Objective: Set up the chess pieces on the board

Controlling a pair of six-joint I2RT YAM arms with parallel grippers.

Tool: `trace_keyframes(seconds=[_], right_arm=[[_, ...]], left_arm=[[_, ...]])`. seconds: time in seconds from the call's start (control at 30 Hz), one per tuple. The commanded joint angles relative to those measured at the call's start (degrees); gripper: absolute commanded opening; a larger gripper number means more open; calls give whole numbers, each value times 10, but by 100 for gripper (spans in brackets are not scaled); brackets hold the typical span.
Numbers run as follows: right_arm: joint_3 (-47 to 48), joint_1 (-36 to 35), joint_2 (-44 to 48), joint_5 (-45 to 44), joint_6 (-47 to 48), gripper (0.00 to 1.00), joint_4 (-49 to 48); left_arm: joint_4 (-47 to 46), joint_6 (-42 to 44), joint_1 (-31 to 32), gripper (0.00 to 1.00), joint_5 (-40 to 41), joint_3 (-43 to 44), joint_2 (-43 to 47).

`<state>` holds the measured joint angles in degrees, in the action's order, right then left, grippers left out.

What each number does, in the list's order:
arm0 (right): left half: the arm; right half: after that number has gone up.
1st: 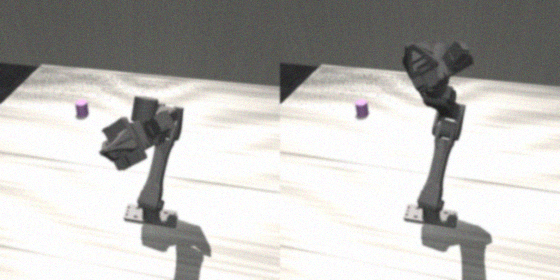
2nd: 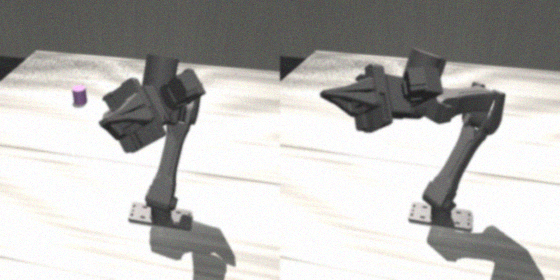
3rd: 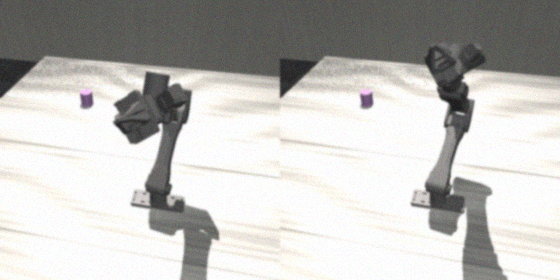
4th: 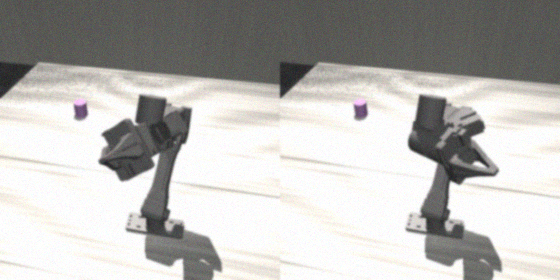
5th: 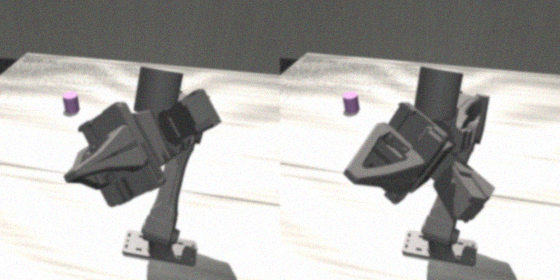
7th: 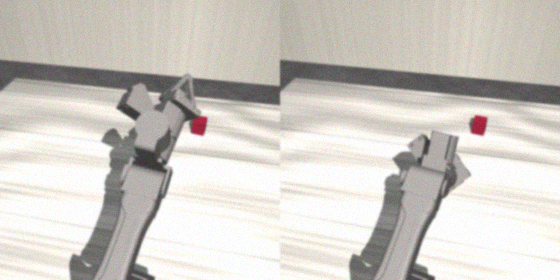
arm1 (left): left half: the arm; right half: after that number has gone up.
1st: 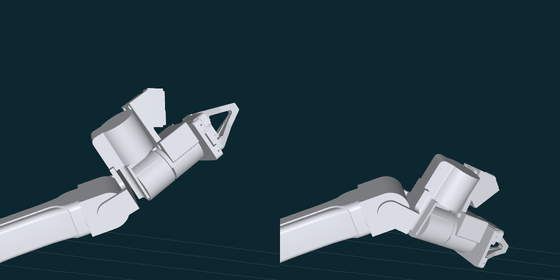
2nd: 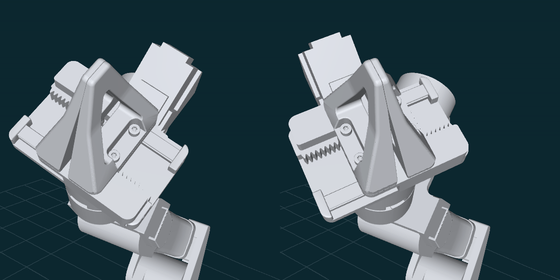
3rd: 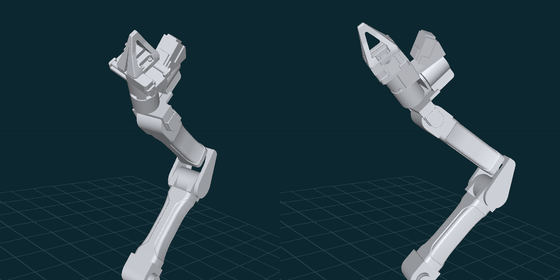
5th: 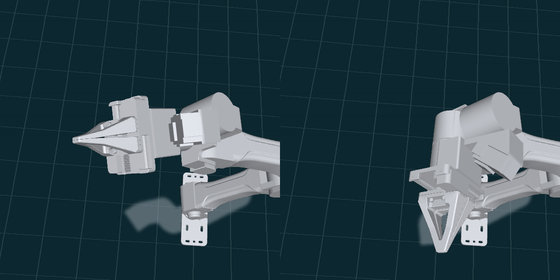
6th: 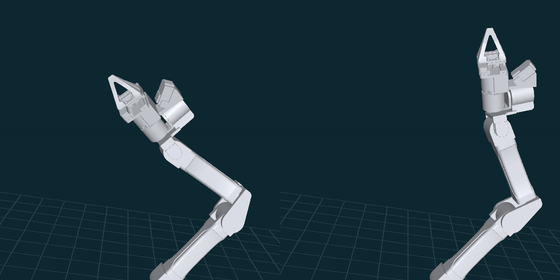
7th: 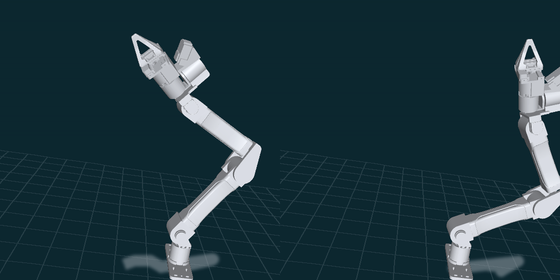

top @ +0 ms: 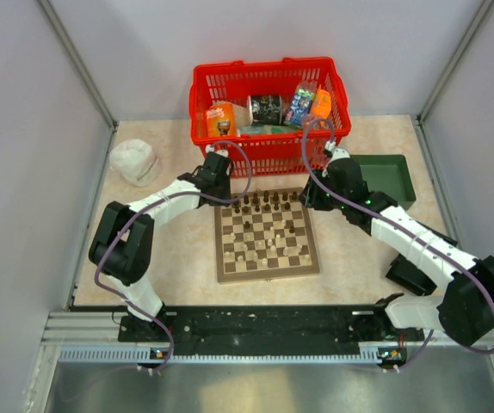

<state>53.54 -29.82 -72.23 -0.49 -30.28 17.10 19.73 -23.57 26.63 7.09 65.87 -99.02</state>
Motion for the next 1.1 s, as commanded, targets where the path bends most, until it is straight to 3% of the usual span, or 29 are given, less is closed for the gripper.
trace_keyframes(seconds=[0.0, 0.2, 0.47, 1.07], right_arm=[[-5, 4, -2, 3, -6, 38, -22], [-7, 4, 0, 3, -7, 38, -22], [-4, 5, -4, 17, -7, 38, -23], [0, 4, -4, 28, -6, 38, -22]], left_arm=[[-39, 0, -6, 17, 27, -4, -3], [-30, 5, -7, 18, 28, 0, -5], [-24, 2, -6, 25, 26, 1, -6], [-36, -7, -5, 55, 33, -26, 72]])
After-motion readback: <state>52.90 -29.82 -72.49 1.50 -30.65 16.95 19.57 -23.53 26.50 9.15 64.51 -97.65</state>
